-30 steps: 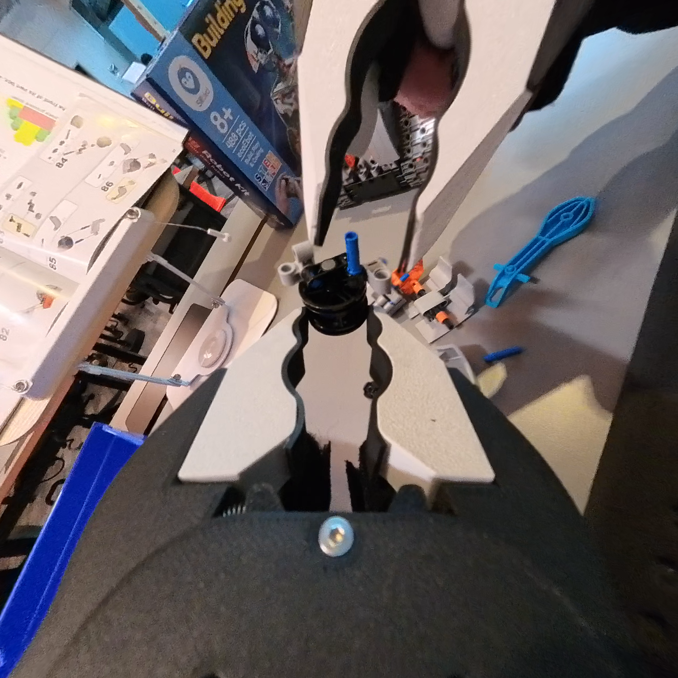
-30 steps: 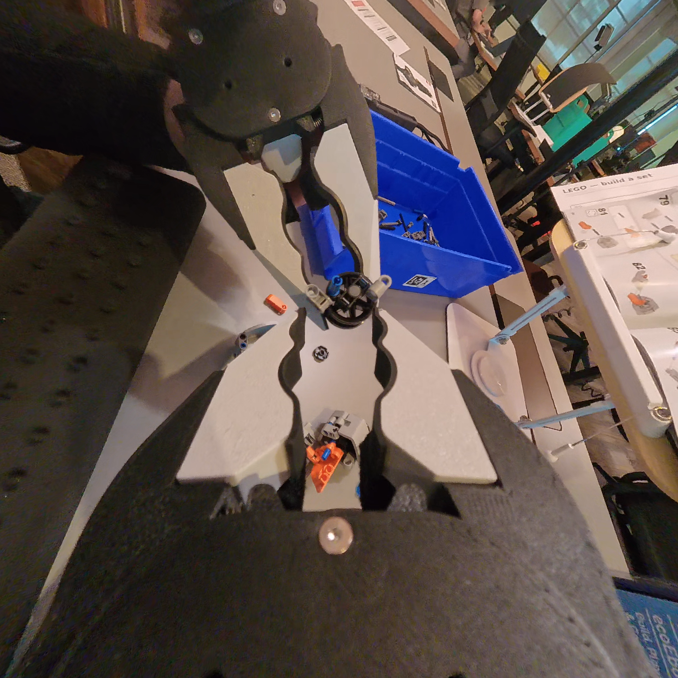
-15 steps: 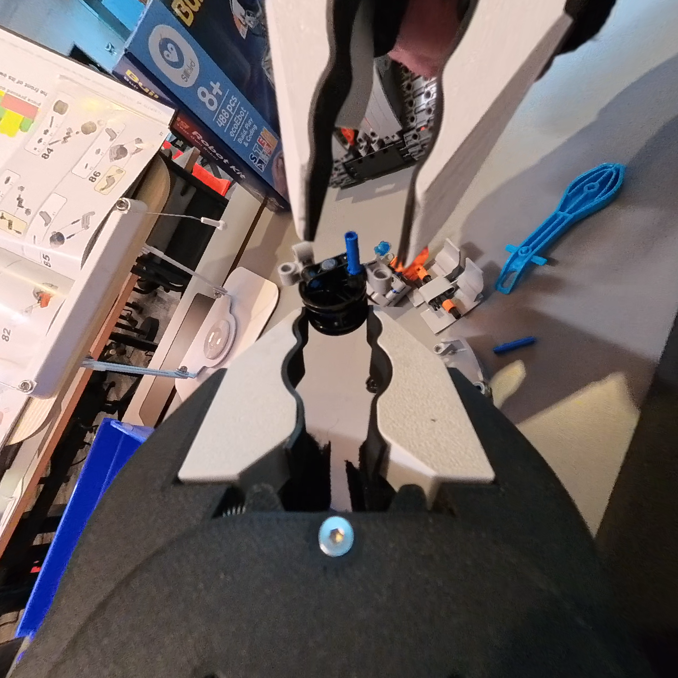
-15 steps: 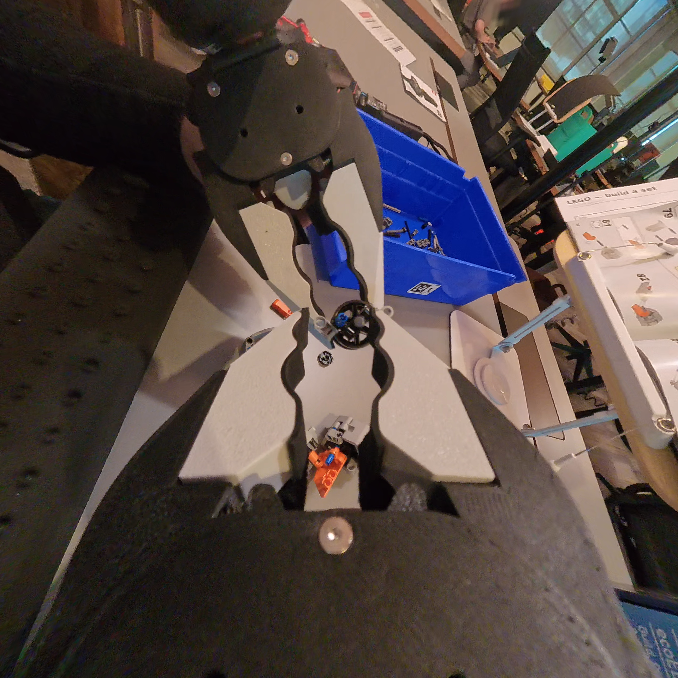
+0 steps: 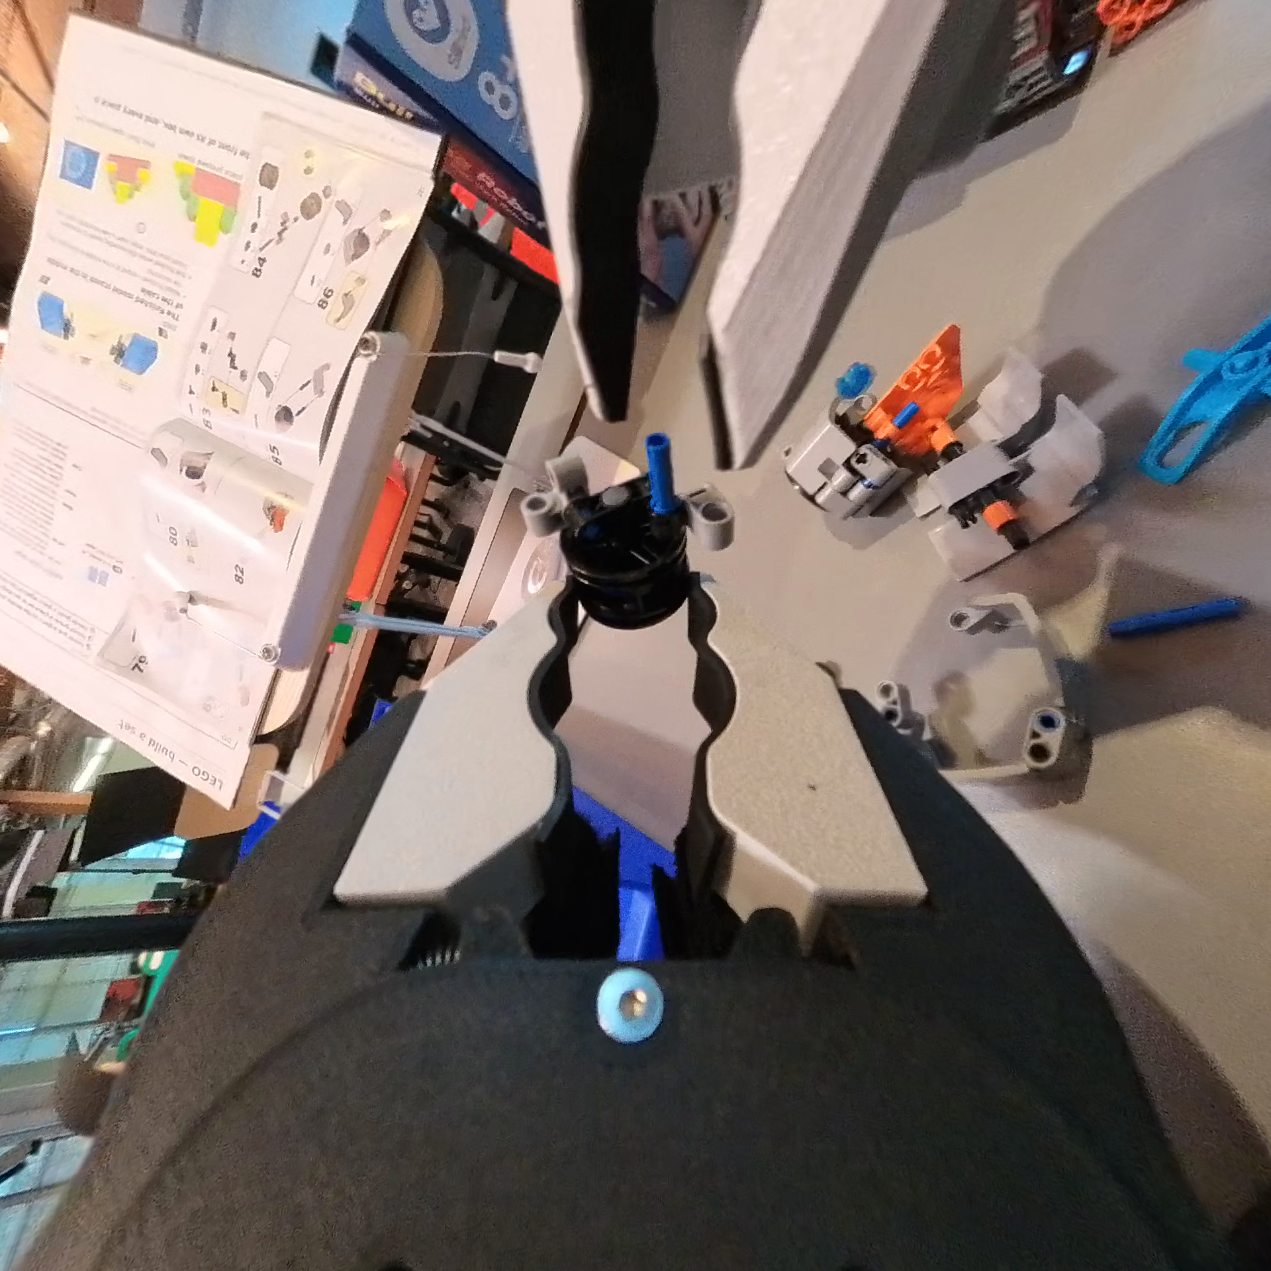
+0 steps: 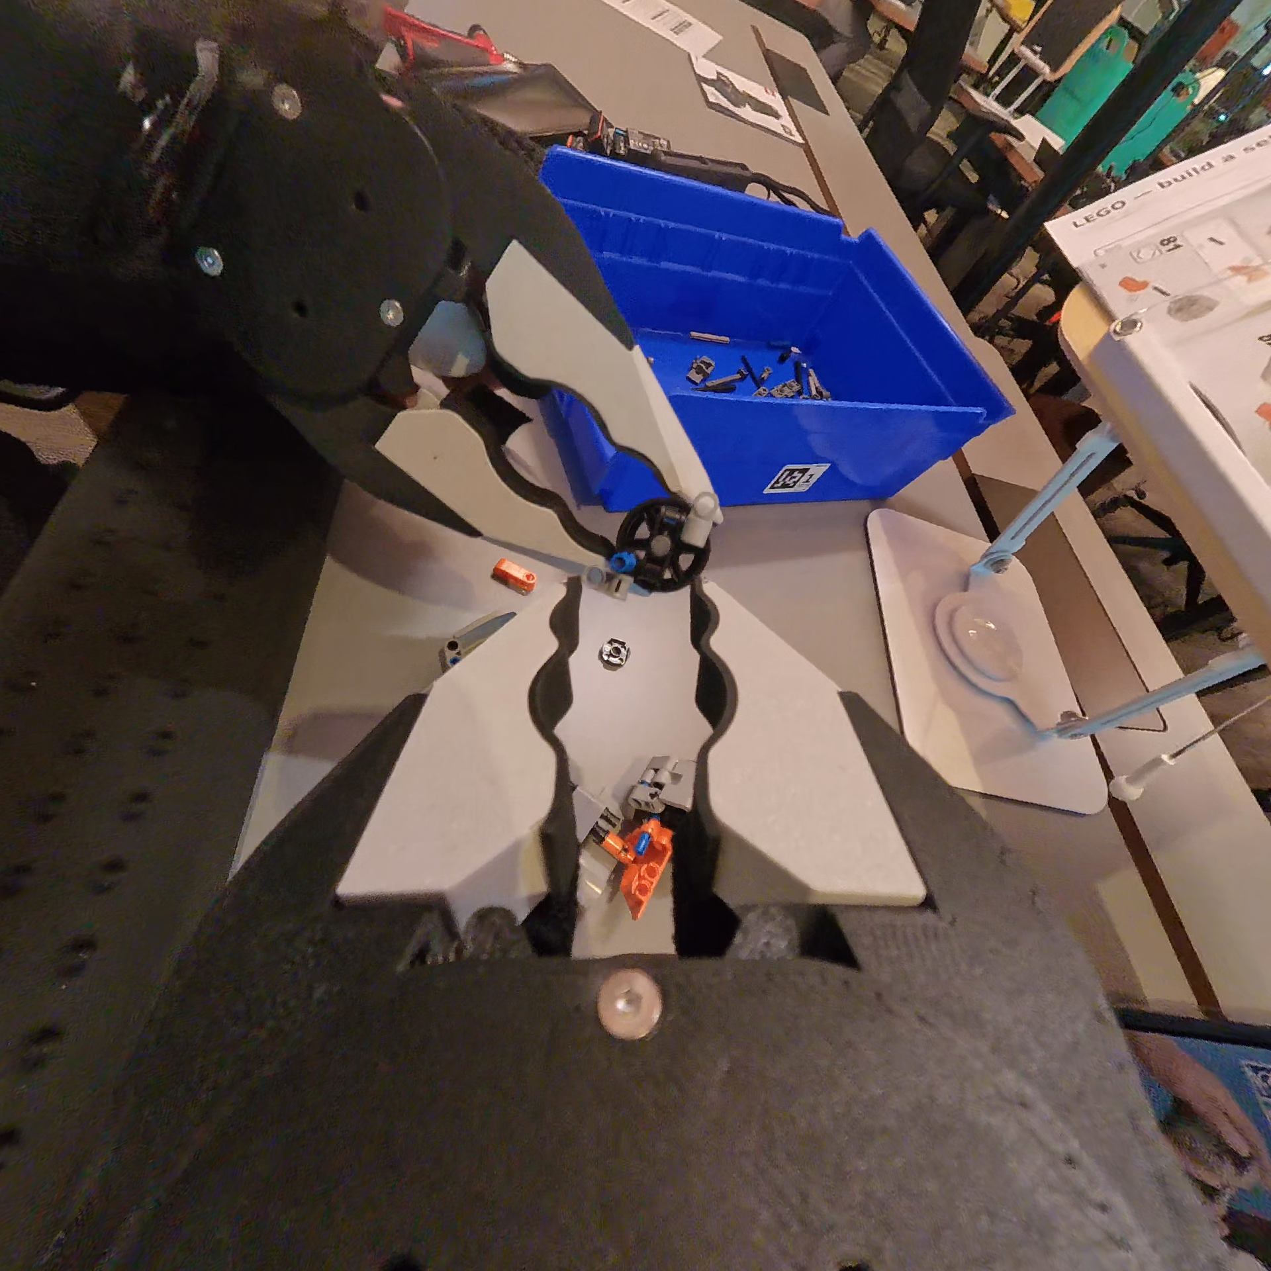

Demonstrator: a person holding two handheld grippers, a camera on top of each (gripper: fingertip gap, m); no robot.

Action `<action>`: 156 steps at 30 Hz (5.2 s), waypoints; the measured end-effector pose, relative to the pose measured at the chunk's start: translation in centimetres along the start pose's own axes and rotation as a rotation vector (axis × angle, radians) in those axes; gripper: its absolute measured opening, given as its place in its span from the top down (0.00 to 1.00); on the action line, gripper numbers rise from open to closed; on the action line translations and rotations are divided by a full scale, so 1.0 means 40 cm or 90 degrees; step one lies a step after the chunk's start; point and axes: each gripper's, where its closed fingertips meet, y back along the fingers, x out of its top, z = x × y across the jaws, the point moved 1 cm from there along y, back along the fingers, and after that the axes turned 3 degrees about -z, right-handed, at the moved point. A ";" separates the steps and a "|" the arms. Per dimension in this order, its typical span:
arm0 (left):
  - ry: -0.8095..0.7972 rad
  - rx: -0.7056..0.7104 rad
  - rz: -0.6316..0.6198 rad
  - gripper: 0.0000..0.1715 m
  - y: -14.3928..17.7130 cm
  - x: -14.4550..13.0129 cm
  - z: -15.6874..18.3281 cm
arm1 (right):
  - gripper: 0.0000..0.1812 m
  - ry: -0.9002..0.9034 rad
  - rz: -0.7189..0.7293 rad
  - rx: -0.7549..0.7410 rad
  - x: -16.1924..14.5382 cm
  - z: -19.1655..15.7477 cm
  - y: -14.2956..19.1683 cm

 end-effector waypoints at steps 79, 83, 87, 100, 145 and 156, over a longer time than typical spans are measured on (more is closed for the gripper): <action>0.056 -0.115 0.039 0.83 -0.006 0.007 0.068 | 0.77 -0.127 0.037 0.114 -0.005 -0.021 -0.012; 0.057 -0.110 0.037 0.83 -0.007 0.006 0.064 | 0.77 -0.152 0.072 0.127 0.015 -0.016 0.003; 0.070 -0.109 0.037 0.83 -0.008 0.002 0.059 | 0.79 -0.168 0.110 0.097 0.032 0.015 0.024; 0.034 -0.085 0.023 0.83 -0.009 0.008 0.062 | 0.81 -0.193 0.038 0.105 -0.010 -0.002 -0.019; 0.020 -0.072 0.026 0.83 -0.007 0.018 0.062 | 0.81 -0.164 -0.030 0.072 -0.049 -0.003 -0.043; 0.026 -0.076 0.030 0.83 -0.006 0.019 0.061 | 0.84 -0.070 -0.048 0.018 -0.050 0.002 -0.047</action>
